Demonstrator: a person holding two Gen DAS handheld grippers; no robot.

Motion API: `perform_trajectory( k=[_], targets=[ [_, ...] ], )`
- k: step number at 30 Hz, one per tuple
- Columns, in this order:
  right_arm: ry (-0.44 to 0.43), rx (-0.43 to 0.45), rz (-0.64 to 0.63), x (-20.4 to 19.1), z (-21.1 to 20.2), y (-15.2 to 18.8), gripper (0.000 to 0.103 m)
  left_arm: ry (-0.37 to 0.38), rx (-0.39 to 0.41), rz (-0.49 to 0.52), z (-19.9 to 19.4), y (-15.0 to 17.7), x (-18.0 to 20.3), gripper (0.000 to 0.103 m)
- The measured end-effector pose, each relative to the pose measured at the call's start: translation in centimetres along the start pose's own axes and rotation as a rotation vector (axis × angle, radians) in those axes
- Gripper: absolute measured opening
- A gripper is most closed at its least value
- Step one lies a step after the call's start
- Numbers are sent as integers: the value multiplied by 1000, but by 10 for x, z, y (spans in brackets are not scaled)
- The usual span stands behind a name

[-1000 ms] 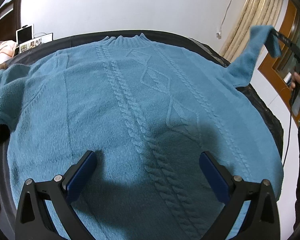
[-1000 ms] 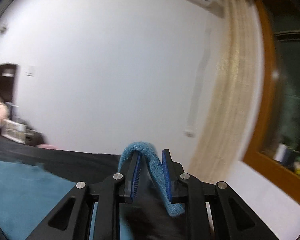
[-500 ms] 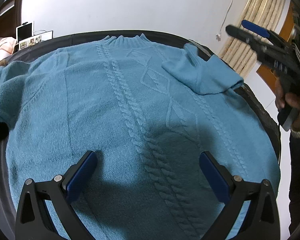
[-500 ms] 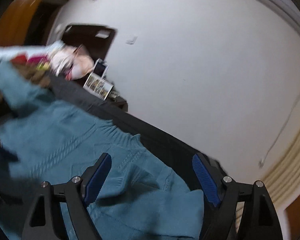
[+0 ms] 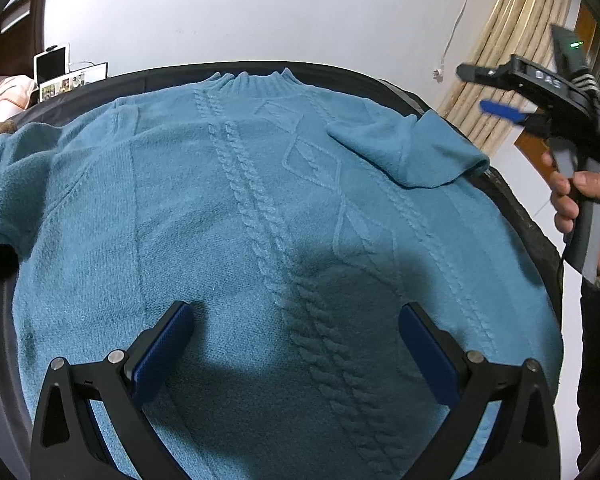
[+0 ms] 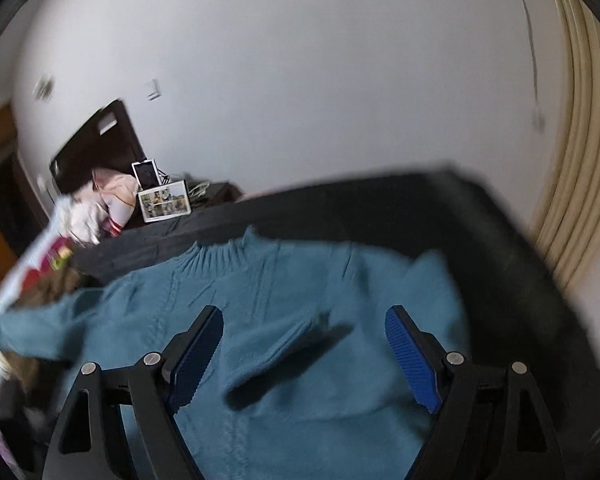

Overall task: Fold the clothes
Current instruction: 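Lay the sleeve on the sweater body and open the right gripper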

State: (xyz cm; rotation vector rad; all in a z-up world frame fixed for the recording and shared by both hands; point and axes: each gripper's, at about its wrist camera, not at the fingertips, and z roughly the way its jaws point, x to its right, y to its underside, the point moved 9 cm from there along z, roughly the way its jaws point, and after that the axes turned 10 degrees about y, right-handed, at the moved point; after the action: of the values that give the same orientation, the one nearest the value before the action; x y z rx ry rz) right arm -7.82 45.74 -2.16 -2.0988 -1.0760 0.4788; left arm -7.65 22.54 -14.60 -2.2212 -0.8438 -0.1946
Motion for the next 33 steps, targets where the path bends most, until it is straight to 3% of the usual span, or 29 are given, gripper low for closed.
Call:
perform_trajectory(
  k=[3,15,17,19,22,24,33],
  targets=[
    [-98,-133,130,11,23,12,85,-6,-1,4,0,1,0,103],
    [-214,-348,108,-68,90,41,85,14,0,-7,-2,0,-1,103],
    [-373,-324,119,-89,78,37,85,19,0,-10,-4,-2,-2,103],
    [-601,-298,130,-111,55,30,85,23,2,-14,-4,-3,-3,103],
    [-753,-237,69,-130,20,24,85,25,5,-18,-5,-4,-3,103],
    [-702,-170,23,-129,9,22,85,24,6,-17,-6,-6,-4,103],
    [-184,14,92,-51,32,32,85,54,16,-50,-11,-16,-10,103]
  ],
)
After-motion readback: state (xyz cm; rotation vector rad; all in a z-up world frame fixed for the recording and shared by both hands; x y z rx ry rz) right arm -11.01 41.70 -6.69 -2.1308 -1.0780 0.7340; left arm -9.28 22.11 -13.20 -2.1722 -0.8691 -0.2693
